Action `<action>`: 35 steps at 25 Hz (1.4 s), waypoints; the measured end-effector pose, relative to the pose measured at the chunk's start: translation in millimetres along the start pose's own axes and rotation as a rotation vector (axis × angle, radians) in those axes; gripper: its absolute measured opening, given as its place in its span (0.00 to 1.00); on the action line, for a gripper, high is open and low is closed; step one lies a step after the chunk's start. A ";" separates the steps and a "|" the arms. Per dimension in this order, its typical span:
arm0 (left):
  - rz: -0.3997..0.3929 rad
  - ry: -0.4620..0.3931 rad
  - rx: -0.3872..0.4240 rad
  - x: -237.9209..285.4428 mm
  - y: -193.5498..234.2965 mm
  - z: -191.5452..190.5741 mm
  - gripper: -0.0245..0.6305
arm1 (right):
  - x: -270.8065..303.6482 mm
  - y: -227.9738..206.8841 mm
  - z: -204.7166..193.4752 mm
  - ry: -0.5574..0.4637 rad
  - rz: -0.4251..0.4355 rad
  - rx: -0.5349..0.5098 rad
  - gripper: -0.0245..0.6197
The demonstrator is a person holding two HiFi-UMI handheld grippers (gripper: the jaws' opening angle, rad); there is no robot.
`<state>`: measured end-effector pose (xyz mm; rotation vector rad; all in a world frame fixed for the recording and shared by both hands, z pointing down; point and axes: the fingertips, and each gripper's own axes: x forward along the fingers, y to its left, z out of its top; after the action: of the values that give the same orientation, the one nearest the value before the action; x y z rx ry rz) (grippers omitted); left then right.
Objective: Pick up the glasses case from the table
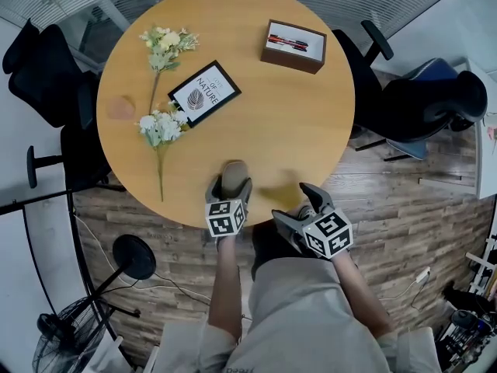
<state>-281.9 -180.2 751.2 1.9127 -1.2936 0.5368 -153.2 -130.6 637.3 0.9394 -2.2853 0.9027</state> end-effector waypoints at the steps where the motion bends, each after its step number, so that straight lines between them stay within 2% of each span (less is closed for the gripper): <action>1: 0.002 0.005 -0.003 0.9 1.0 -0.8 0.59 | -1.2 -0.9 -0.7 -0.001 -0.001 0.001 0.71; 13: 0.028 -0.001 -0.004 2.6 0.0 -1.7 0.59 | -8.6 -9.5 -6.0 -0.003 0.001 0.014 0.71; 19: 0.039 -0.016 -0.060 -1.2 -0.9 -4.1 0.59 | -14.2 -10.1 -5.1 -0.016 0.006 0.018 0.71; 27: 0.030 -0.016 -0.060 0.1 -22.2 -10.1 0.59 | -26.1 -15.0 -4.7 -0.037 0.007 0.013 0.71; 35: 0.044 -0.057 -0.045 -14.4 -42.9 -2.6 0.59 | -44.0 -19.0 -8.1 -0.073 0.020 0.016 0.71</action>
<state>-248.3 -160.7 727.8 1.8790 -1.3753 0.4746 -109.5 -116.8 621.1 0.9726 -2.3557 0.9106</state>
